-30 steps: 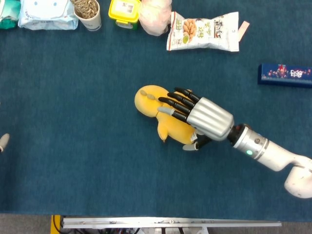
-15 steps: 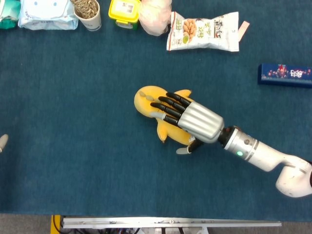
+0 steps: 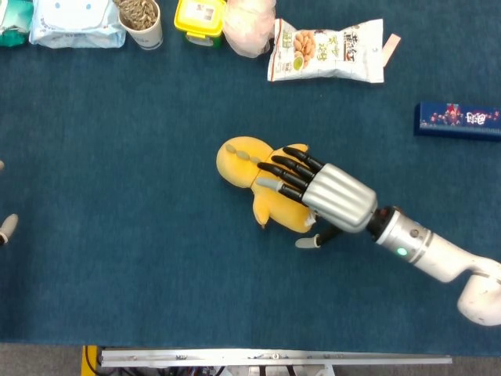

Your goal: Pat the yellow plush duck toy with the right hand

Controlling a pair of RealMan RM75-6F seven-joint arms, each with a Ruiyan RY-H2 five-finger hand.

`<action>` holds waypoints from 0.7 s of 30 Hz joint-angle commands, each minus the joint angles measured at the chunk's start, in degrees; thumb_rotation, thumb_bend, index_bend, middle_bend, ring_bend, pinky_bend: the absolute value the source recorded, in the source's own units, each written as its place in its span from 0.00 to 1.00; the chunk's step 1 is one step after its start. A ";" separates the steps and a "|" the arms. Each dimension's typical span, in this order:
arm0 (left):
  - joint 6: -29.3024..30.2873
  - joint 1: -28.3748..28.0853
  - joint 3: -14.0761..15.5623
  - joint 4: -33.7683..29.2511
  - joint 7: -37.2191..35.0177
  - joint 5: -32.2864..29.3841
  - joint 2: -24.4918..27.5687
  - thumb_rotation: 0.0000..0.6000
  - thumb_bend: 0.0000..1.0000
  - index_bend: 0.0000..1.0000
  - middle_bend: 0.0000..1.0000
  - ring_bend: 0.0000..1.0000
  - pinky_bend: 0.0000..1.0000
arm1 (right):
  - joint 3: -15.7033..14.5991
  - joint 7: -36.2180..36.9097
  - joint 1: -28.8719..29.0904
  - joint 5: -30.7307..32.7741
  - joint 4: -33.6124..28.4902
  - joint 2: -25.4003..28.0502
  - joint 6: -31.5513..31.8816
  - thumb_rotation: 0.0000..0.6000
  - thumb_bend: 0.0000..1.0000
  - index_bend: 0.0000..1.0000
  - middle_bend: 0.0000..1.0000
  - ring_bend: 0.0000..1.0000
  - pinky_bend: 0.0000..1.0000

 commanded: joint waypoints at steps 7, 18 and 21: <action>-0.18 -0.35 -0.27 -0.05 -0.26 -0.05 0.07 1.00 0.22 0.27 0.26 0.23 0.16 | 1.16 -5.80 -3.98 2.65 -11.69 11.11 4.76 0.69 0.00 0.00 0.00 0.00 0.00; -0.47 -1.02 -0.70 0.42 -0.26 0.00 -0.26 1.00 0.22 0.27 0.26 0.23 0.16 | 2.65 -13.44 -13.09 9.79 -21.70 26.06 12.13 1.00 0.00 0.00 0.00 0.00 0.00; -0.34 -1.17 -0.65 0.29 0.21 0.46 -0.49 1.00 0.22 0.27 0.26 0.23 0.16 | 2.78 -14.12 -16.30 12.24 -22.93 29.13 14.28 1.00 0.00 0.00 0.00 0.00 0.00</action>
